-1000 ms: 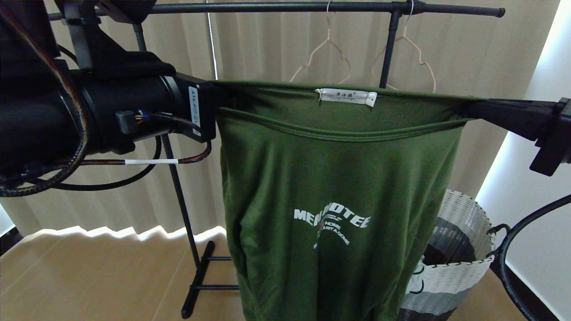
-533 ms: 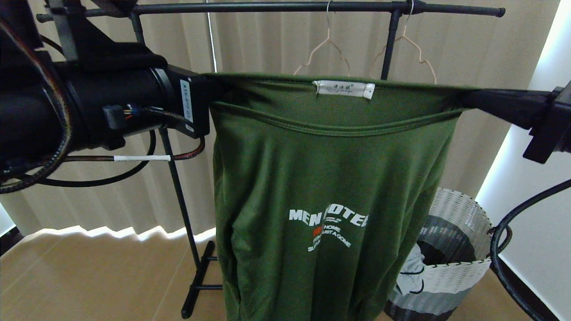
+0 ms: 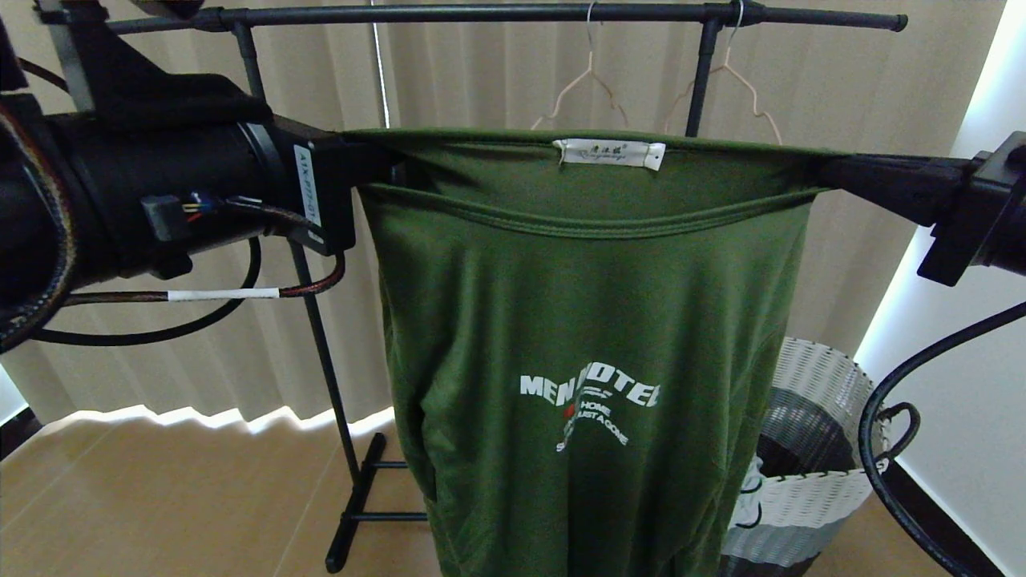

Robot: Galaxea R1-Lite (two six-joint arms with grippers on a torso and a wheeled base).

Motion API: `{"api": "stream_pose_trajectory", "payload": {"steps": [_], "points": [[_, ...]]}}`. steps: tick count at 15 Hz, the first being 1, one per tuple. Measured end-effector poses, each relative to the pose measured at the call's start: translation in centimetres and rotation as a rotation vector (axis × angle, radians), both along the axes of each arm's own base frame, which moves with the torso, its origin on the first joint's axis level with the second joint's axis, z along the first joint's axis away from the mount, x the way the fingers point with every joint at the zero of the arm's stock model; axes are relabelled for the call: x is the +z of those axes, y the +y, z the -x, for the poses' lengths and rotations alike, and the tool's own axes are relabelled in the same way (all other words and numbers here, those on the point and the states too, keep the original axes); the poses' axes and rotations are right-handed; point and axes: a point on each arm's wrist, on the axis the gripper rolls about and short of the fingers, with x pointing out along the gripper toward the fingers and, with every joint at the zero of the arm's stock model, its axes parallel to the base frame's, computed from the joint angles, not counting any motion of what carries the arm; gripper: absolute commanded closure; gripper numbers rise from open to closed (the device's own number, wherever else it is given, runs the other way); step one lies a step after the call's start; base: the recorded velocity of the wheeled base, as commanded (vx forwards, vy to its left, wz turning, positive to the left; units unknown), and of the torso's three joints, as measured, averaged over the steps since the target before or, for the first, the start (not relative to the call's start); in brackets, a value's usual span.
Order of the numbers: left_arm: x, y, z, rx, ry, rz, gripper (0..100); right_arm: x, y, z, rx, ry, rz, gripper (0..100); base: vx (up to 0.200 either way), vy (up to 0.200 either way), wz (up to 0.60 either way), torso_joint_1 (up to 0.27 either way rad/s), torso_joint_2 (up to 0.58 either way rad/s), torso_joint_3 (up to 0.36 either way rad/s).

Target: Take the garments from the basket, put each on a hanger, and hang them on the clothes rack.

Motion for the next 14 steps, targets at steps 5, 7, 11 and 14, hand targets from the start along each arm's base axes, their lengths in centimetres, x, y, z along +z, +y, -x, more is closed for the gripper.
{"api": "stream_pose_trajectory", "payload": {"steps": [5, 7, 11, 14], "points": [[-0.3, 0.4, 0.5, 0.001, 0.004, -0.005, 100, -0.3, 0.0, -0.1, -0.001, 0.01, 0.004, 0, 0.0, 0.0, 0.0, 0.0, 0.0, 0.0], [-0.3, 0.4, 0.5, 0.003, 0.004, -0.005, 100, -0.6, 0.0, -0.1, -0.001, 0.017, 0.007, 0, 0.0, 0.0, 0.0, 0.0, 0.0, 0.0], [-0.5, 0.6, 0.4, 0.016, 0.009, -0.014, 100, -0.9, -0.1, 0.3, 0.004, 0.022, 0.008, 0, 0.0, 0.0, 0.0, 0.0, 0.0, 0.0], [-0.6, 1.5, -0.4, 0.093, 0.012, -0.026, 100, -0.9, 0.0, 0.7, 0.019, 0.02, 0.005, 0, 0.0, 0.0, 0.0, 0.0, 0.0, 0.0]]}}
